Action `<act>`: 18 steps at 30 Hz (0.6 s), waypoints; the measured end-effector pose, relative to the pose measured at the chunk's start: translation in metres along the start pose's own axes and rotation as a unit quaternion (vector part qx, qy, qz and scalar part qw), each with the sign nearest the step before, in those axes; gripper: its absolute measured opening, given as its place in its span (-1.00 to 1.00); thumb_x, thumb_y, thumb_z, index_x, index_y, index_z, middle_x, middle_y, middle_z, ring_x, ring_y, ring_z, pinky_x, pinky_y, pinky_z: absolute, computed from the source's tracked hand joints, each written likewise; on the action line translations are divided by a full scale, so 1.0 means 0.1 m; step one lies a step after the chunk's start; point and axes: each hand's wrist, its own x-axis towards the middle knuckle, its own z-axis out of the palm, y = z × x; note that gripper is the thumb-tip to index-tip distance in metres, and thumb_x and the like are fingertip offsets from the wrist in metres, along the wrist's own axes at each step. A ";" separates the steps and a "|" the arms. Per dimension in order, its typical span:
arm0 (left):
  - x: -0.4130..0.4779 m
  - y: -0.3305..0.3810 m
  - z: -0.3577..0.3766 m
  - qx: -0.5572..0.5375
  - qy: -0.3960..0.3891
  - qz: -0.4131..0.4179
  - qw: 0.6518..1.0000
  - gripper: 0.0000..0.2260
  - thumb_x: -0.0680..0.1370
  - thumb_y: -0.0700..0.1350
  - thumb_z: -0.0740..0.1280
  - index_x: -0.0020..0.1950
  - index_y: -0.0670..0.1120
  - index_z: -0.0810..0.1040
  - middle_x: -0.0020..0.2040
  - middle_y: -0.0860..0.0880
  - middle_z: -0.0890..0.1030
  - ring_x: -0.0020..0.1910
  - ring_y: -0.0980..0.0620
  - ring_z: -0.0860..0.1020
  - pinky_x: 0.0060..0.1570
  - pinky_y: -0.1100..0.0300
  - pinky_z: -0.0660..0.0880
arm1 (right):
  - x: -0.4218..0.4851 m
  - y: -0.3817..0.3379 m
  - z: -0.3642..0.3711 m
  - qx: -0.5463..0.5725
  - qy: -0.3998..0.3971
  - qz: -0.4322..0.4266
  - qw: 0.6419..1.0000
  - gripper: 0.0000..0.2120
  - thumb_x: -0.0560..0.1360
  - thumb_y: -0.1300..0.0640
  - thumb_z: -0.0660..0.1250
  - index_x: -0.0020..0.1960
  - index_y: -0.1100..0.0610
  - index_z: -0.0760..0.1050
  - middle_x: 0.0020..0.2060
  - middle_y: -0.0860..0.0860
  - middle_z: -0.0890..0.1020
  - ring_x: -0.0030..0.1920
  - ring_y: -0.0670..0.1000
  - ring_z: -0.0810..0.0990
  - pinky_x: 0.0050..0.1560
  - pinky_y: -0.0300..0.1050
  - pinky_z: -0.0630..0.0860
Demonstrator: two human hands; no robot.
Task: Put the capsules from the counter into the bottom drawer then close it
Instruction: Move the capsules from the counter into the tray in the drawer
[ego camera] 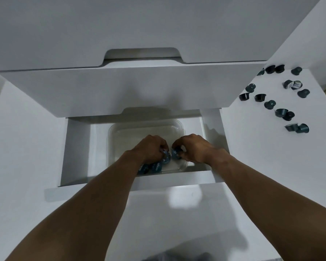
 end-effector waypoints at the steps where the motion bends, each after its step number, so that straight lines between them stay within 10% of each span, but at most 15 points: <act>1: 0.00 0.01 0.00 -0.002 -0.003 -0.001 1.000 -0.81 0.45 -0.16 0.39 0.05 -0.04 0.64 0.08 -0.02 0.62 0.02 0.01 0.57 0.03 0.25 0.47 | 0.00 0.00 0.00 0.000 -0.002 0.003 1.000 -0.71 0.48 0.10 0.33 0.20 -0.02 0.54 0.12 -0.04 0.63 0.13 0.06 0.56 0.09 -0.15 0.45; 18: -0.01 0.07 0.05 0.024 -0.083 -0.016 0.996 -0.80 0.41 -0.18 0.45 0.02 -0.05 0.66 -0.02 -0.03 0.68 -0.06 0.03 0.61 0.05 0.08 0.57 | -0.04 -0.03 0.02 0.019 -0.055 -0.002 0.998 -0.76 0.44 0.12 0.38 0.11 0.02 0.61 0.05 -0.02 0.66 0.06 0.05 0.60 0.09 -0.12 0.52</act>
